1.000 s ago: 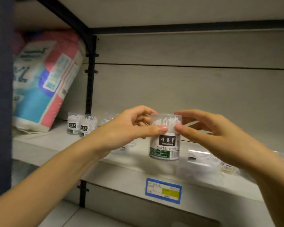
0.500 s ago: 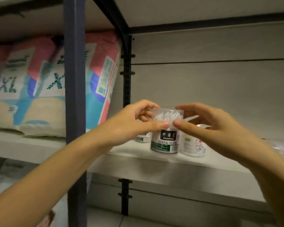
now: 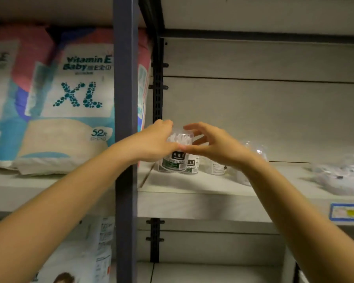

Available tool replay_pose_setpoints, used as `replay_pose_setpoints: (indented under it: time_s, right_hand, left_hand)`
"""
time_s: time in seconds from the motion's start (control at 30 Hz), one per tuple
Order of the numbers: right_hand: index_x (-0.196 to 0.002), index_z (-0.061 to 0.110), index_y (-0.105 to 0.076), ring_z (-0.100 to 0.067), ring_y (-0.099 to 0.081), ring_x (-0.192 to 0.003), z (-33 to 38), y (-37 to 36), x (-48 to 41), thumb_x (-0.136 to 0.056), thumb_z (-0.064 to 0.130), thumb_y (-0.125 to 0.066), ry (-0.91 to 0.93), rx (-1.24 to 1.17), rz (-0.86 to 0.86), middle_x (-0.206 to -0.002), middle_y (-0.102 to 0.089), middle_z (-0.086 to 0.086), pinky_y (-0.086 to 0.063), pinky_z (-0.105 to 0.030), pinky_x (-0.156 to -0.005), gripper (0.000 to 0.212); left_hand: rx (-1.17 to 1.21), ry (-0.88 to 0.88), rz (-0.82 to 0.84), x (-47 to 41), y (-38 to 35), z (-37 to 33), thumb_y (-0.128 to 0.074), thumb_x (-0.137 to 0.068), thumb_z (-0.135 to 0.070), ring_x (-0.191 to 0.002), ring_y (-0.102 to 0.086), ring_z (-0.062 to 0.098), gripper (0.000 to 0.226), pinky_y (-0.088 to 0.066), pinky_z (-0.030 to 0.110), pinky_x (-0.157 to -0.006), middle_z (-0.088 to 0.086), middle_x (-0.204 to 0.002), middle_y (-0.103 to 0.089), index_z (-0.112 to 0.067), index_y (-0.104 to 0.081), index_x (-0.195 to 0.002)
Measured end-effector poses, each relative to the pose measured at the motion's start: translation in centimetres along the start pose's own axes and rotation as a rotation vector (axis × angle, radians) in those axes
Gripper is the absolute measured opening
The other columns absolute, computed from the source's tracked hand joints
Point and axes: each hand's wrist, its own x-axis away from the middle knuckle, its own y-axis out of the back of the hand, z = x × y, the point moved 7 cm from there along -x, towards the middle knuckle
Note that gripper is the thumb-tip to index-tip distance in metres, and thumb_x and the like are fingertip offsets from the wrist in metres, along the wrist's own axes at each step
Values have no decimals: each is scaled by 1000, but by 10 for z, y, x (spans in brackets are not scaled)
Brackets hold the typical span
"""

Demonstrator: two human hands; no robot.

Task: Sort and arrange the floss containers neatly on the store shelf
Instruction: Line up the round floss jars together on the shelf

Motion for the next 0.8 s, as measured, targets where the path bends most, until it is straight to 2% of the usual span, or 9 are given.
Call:
replay_pose_setpoints:
  time_s: [0.1, 0.2, 0.3, 0.43, 0.6, 0.7, 0.8]
  right_hand:
    - [-133, 14, -45, -11, -57, -90, -11, -20, -10, -80, 28, -69, -34, 7, 45, -127, -55, -7, -50, -24, -79, 60]
    - [-132, 11, -46, -13, -58, -88, -17, -40, -19, -80, 25, -69, -29, 67, 93, -126, -56, -10, -50, -26, -81, 58]
    - [-130, 9, -46, -22, -61, -96, -21, -55, -26, -81, 24, -69, -47, 135, 132, -126, -56, -12, -49, -33, -85, 56]
    - [-126, 7, -44, -29, -59, -106, -25, -62, -33, -82, 25, -68, -92, 138, 109, -128, -56, -13, -47, -36, -85, 53]
    - [-124, 9, -44, -35, -58, -105, -30, -69, -37, -83, 31, -65, -101, 219, 70, -125, -57, -18, -47, -48, -89, 52]
    - [-131, 9, -43, -33, -53, -116, -24, -63, -28, -86, 28, -63, -42, 285, 45, -132, -53, -15, -44, -44, -96, 53]
    - [-139, 12, -37, -30, -44, -126, -20, -33, -5, -90, 24, -58, 18, 325, -26, -141, -45, -12, -38, -40, -103, 55]
  left_hand:
    - [-229, 35, 71, -10, -15, 1, -44, -95, -19, -99, -51, 29, 39, -39, 31, -71, 15, -133, -36, -5, -35, -130]
    - [-382, 98, 165, -12, -29, 7, -43, -94, -9, -104, -53, 31, 39, -39, 25, -64, 18, -132, -38, -4, -36, -132]
    - [-456, 113, 216, -9, -36, 10, -45, -91, -4, -95, -53, 26, 37, -40, 26, -72, 16, -125, -49, -3, -45, -128]
    - [-550, 139, 189, -12, -41, 12, -45, -91, -4, -112, -53, 29, 37, -44, 30, -86, 16, -126, -49, -4, -45, -128]
    - [-585, 148, 170, -20, -48, 19, -45, -92, -6, -113, -53, 28, 43, -44, 31, -90, 15, -126, -50, -7, -41, -134]
    - [-594, 138, 103, -20, -47, 19, -46, -90, -6, -117, -50, 29, 46, -43, 34, -95, 14, -130, -48, -7, -35, -135]
    - [-597, 36, -183, -20, -34, 8, -51, -85, -6, -112, -52, 29, 40, -49, 41, -86, 11, -122, -52, -10, -41, -123]
